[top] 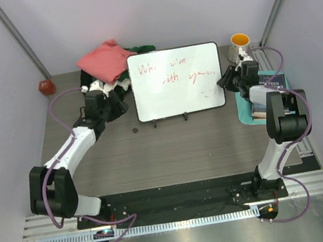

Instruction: Fold and stack the t-shirts

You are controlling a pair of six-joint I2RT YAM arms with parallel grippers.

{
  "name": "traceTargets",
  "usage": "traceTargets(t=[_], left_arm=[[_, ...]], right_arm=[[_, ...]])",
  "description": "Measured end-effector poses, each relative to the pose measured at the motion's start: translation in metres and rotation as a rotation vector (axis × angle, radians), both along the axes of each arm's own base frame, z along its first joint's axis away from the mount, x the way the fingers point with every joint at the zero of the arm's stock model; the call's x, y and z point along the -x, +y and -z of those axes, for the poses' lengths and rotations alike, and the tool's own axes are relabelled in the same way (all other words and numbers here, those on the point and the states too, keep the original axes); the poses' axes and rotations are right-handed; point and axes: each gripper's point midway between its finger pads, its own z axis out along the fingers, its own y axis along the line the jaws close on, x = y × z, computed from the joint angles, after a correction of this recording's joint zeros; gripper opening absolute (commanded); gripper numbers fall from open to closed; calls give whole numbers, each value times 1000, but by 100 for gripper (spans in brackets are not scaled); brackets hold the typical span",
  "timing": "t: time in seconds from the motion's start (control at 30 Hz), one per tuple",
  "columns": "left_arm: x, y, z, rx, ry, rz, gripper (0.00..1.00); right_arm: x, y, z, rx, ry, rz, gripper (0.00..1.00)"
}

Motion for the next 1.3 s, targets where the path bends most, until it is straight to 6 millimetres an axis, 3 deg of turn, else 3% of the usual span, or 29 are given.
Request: traceTargets(t=[0.03,0.2,0.23,0.3,0.37,0.43,0.53,0.77,0.8,0.83,1.03,1.3], left_arm=[[0,-1,4,-2,9,3,59],[-6,-9,16,-10,43,17,59],[-8,-11,17,-12,46,22,59],[-11,-17,19,-18,49,37,60],[-17,-25,19,-26,49,57,59],[-21,-31,20,-33,48,70,60],[-25,-34,23,-45,51,76,61],[-28,-27,31,-89,57,57,62],[-29,-27,33,-91,58,55,62],[-30,-26,34,-92,60,54,62],[-31,-27,38,-95,67,53,63],[-36,-28,37,-97,59,54,63]], right_arm=[[0,-1,0,-5,-7,-1,23],[5,1,0,-19,-32,-13,13],[8,2,0,-21,-32,-15,7],[11,4,-3,-26,-37,-23,7],[12,9,-11,-41,-52,-46,29],[13,19,-21,-60,-78,-78,44],[13,31,-35,-87,-121,-132,55],[12,46,-41,-135,-156,-206,62],[12,46,-38,-143,-155,-205,74],[13,46,-35,-147,-153,-202,78],[29,39,-12,-124,-113,-156,79],[20,12,-35,-82,-188,-72,80]])
